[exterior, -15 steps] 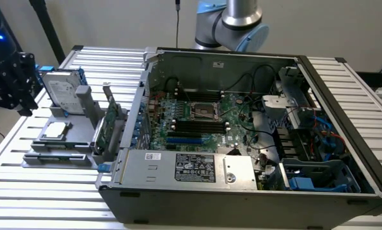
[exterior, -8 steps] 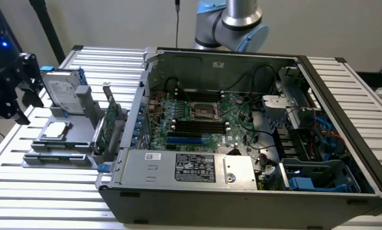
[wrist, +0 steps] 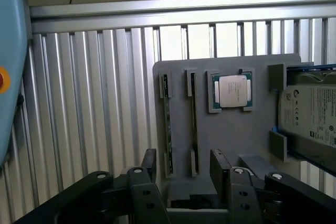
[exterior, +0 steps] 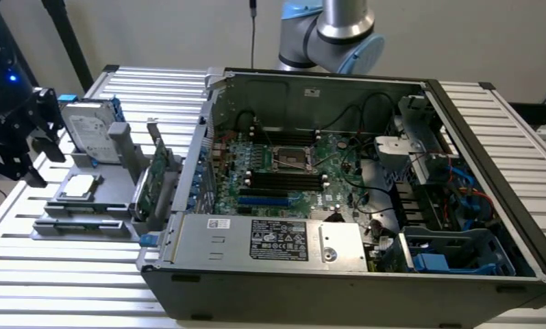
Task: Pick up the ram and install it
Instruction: 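Pick up the ram and move it above insertion slot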
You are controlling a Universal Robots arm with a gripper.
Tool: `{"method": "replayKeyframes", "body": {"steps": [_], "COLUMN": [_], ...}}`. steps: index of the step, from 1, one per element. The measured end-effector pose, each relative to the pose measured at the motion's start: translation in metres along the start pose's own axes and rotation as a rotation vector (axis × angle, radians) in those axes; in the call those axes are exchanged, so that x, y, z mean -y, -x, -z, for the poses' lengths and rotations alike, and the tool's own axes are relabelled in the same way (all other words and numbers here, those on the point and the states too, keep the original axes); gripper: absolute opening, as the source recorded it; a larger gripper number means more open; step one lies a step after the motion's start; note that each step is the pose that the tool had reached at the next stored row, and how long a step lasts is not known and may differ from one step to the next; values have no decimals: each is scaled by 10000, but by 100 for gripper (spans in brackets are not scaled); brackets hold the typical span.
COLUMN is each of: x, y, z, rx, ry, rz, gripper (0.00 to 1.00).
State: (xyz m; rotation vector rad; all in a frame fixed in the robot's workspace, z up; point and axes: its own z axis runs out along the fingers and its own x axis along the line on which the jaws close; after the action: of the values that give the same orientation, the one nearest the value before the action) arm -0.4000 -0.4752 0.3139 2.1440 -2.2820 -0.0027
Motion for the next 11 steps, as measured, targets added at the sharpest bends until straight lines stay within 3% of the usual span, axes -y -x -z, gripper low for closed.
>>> {"method": "replayKeyframes", "body": {"steps": [8, 11], "x": [3, 3], "y": [-35, -37], "z": [-142, -150], "rx": [0, -2], "ry": [2, 7], "rz": [19, 22], "gripper": [54, 54]}}
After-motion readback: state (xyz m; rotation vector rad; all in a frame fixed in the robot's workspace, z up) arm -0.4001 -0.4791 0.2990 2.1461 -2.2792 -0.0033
